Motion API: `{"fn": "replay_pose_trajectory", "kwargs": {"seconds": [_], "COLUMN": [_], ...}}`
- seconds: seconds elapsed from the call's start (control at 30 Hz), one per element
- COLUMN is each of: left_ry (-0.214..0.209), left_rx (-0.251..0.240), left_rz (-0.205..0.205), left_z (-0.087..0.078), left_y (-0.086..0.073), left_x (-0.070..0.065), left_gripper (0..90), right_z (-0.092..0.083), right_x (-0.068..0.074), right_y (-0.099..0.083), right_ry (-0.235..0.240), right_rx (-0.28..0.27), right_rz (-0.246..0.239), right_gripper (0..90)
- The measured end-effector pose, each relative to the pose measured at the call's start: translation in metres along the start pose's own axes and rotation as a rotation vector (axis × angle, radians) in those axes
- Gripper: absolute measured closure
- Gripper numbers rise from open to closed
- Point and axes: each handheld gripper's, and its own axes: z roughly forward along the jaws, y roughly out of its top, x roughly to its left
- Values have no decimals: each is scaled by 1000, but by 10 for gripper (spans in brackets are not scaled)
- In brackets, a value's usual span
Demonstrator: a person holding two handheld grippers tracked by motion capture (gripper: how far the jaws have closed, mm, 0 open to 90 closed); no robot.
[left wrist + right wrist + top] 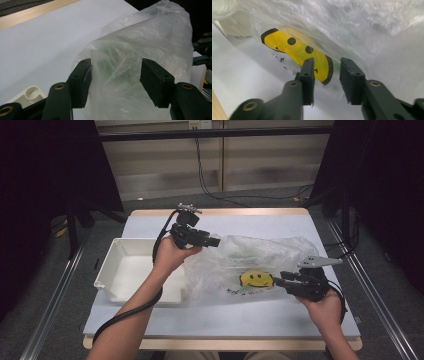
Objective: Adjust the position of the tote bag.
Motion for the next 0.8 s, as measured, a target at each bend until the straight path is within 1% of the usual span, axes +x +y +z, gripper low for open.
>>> {"fn": "replay_pose_trajectory", "kwargs": {"seconds": [0.03,0.07,0.1,0.13,0.2,0.23,0.27,0.3,0.33,0.37,0.4,0.43,0.47,0.53,0.57,0.6,0.63,0.67,0.7,0.73,0.8], "left_ry": [-1,-1,-3,-4,-5,-5,-1,-4,-4,-2,-11,-16,-18,-21,-25,-37,-37,-36,-37,-43,-54], "left_rx": [-1,7,1,1,12,12,22,21,21,26,23,23,32,32,42,37,37,49,50,53,60], "left_rz": [9,20,13,18,31,31,33,48,48,53,66,70,86,84,90,105,105,114,122,141,141], "left_z": [0,0,0,1,3,3,4,5,5,5,6,7,7,8,8,8,8,8,8,8,10], "left_y": [2,3,4,4,5,5,6,6,6,7,8,8,9,9,10,10,10,11,12,13,14], "left_x": [-3,-5,-7,-9,-11,-11,-14,-14,-14,-16,-18,-20,-20,-22,-22,-24,-24,-26,-27,-29,-32], "left_gripper": [410,404,389,378,350,335,312,290,270,270,245,226,215,187,187,170,164,150,150,132,120], "right_z": [0,1,1,2,4,4,5,5,5,5,6,6,7,9,10,12,13,14,14,15,16], "right_x": [0,0,0,0,2,2,2,2,2,2,2,2,1,1,0,0,0,1,1,1,0], "right_y": [1,3,5,6,11,11,15,17,19,19,25,27,29,32,34,38,40,42,42,45,47], "right_ry": [2,3,12,17,22,22,24,28,34,34,35,29,29,26,24,21,23,24,24,21,21], "right_rx": [-3,-4,-8,-10,-14,-14,-15,-19,-24,-24,-33,-35,-35,-33,-33,-29,-29,-27,-27,-29,-31], "right_rz": [-3,4,9,11,7,7,9,10,10,10,11,8,8,9,9,4,3,-1,-1,-5,2], "right_gripper": [669,690,732,744,795,795,817,839,848,848,858,866,871,873,878,884,889,889,889,891,891]}}
